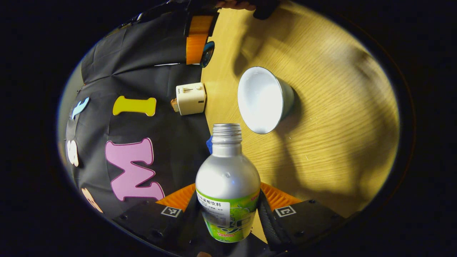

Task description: Open the teacup lid with one hand, grasp the water bottle and pour water into the teacup with the other hand; after pouring, place the water bottle on the coaster and then close the teacup lid.

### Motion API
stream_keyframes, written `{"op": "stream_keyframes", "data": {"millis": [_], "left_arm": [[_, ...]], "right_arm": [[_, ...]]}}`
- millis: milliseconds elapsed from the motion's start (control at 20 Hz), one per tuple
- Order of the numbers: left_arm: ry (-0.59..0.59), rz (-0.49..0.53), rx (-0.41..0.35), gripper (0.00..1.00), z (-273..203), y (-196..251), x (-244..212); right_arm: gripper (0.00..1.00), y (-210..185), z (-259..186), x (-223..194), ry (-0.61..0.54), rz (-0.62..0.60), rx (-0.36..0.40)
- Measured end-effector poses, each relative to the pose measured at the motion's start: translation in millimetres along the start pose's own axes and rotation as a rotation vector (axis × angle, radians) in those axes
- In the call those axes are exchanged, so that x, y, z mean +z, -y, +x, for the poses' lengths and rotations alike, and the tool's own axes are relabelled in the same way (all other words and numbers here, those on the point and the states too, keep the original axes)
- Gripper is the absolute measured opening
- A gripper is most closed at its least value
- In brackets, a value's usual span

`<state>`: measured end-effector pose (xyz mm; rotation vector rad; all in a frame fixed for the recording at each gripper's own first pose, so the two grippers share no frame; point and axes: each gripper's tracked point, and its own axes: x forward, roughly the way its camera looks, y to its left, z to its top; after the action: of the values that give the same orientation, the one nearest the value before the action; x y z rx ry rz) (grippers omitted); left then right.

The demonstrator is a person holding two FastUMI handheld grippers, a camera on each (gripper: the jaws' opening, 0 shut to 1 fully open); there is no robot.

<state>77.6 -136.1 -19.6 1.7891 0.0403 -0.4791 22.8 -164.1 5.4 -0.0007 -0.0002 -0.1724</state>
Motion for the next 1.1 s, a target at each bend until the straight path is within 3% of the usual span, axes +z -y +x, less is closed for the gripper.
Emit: {"op": "stream_keyframes", "data": {"millis": [600, 1100], "left_arm": [[-0.021, 0.15, -0.058, 0.8, -3.4, 3.1, 4.0], [-0.045, 0.264, -0.025, 0.8, -2.3, -14.1, -1.0]], "right_arm": [[0.27, -2.7, -0.1, -0.2, -0.001, 0.0, 0.017], [0.27, -2.4, -0.1, 0.0, -0.001, 0.0, 0.019]]}}
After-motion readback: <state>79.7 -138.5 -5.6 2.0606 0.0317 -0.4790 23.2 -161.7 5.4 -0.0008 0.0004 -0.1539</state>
